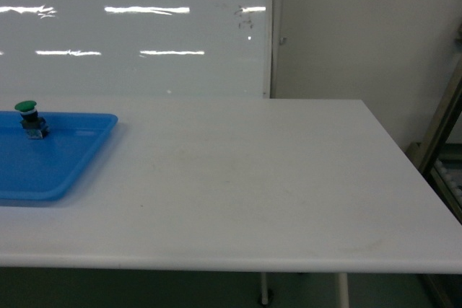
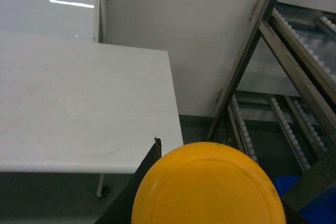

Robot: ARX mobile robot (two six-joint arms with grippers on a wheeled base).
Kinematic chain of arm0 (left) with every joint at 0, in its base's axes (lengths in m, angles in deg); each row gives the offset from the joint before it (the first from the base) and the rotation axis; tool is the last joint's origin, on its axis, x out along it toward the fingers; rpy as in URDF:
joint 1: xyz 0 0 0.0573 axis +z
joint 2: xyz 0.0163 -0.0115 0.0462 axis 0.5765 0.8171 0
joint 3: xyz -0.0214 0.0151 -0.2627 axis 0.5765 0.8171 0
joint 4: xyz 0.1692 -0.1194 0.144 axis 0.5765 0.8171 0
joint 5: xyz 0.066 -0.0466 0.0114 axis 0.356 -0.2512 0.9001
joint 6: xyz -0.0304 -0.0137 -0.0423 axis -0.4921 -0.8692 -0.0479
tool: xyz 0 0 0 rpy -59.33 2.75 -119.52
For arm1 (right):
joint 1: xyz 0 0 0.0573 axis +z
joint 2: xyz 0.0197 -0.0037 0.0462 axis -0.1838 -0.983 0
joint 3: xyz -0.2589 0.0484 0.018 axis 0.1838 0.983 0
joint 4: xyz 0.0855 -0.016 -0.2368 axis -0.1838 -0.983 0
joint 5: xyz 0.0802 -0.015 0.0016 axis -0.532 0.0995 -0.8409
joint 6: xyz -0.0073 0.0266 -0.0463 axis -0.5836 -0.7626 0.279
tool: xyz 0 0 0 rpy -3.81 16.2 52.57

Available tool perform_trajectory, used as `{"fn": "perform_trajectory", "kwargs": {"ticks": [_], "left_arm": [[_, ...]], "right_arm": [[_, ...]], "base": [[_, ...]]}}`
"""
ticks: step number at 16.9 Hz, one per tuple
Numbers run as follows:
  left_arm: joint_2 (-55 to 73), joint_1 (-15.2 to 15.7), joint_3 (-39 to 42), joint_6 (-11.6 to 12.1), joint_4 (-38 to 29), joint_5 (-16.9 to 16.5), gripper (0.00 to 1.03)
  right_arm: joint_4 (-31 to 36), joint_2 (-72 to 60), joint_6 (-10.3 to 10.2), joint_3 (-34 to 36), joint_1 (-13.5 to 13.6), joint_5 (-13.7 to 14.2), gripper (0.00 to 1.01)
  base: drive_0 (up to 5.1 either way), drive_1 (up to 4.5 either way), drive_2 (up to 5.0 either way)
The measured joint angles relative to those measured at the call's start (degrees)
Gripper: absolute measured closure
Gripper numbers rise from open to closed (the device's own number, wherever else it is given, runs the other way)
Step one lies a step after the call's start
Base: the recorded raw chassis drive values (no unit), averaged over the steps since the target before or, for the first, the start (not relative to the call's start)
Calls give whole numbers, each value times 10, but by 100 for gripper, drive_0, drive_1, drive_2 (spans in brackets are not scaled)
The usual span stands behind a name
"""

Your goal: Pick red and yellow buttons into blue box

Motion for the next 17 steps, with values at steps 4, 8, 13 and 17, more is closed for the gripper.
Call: {"fn": "perform_trajectory", "kwargs": {"ticks": [4, 8, 13, 17], "left_arm": [[1, 0, 0, 0, 3, 0, 76], [1, 0, 0, 0, 1, 0, 76], [0, 0, 0, 0, 0, 0, 76], [0, -1, 0, 0, 0, 0, 76]], "right_arm": [[1, 0, 0, 0, 0, 0, 75], [0, 0, 0, 0, 0, 0, 75], [1, 0, 0, 0, 0, 0, 75], [0, 0, 0, 0, 0, 0, 75]], "base": [[9, -421, 440], [9, -421, 440], [9, -421, 440], [369, -366, 26]]}}
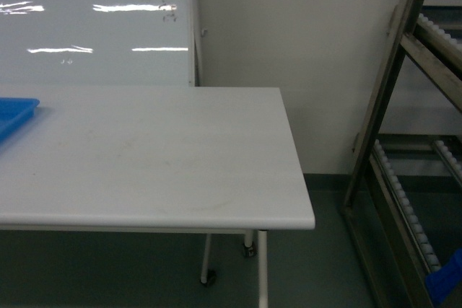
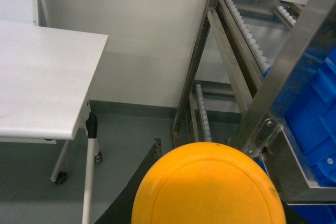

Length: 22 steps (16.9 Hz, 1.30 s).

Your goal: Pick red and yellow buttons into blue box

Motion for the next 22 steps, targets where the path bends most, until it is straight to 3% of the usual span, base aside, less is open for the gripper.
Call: {"fn": "perform_trajectory", "kwargs": {"ticks": [22], "left_arm": [[0, 0, 0, 0, 0, 0, 76]], "right_arm": [[1, 0, 0, 0, 0, 0, 75]], "base": [[488, -348, -112]]}}
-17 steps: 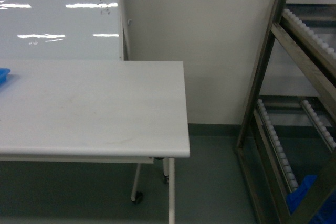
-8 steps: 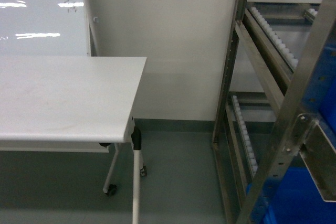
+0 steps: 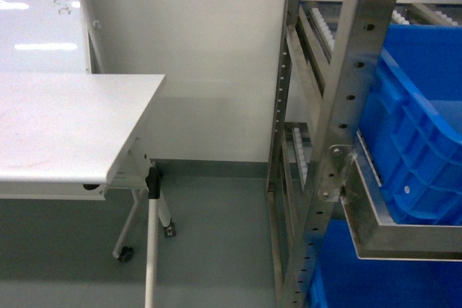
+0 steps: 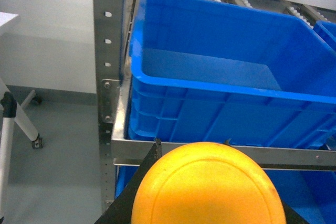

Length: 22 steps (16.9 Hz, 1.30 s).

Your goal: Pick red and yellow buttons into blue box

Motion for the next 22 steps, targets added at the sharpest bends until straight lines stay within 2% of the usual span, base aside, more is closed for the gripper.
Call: {"fn": "perform_trajectory", "kwargs": {"ticks": [22], "left_arm": [[0, -1, 0, 0, 1, 0, 76]], "right_arm": [[-2, 0, 0, 0, 0, 0, 75]], "base": [[488, -344, -118]]}}
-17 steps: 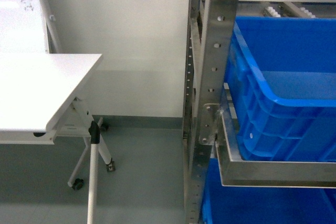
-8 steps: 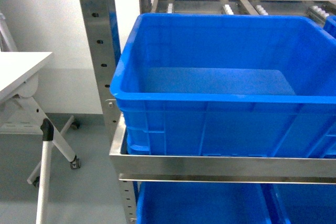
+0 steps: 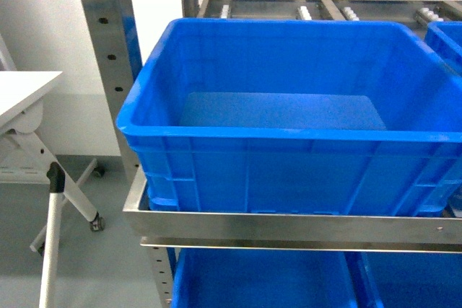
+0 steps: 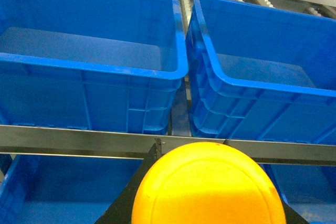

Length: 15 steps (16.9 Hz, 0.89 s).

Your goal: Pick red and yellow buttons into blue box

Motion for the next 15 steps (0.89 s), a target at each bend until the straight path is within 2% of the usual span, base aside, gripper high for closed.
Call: {"fn": "perform_trajectory", "kwargs": {"ticks": [15], "left_arm": [[0, 0, 0, 0, -1, 0, 76]], "right_arm": [[2, 0, 0, 0, 0, 0, 75]], "base": [[484, -252, -252]]}}
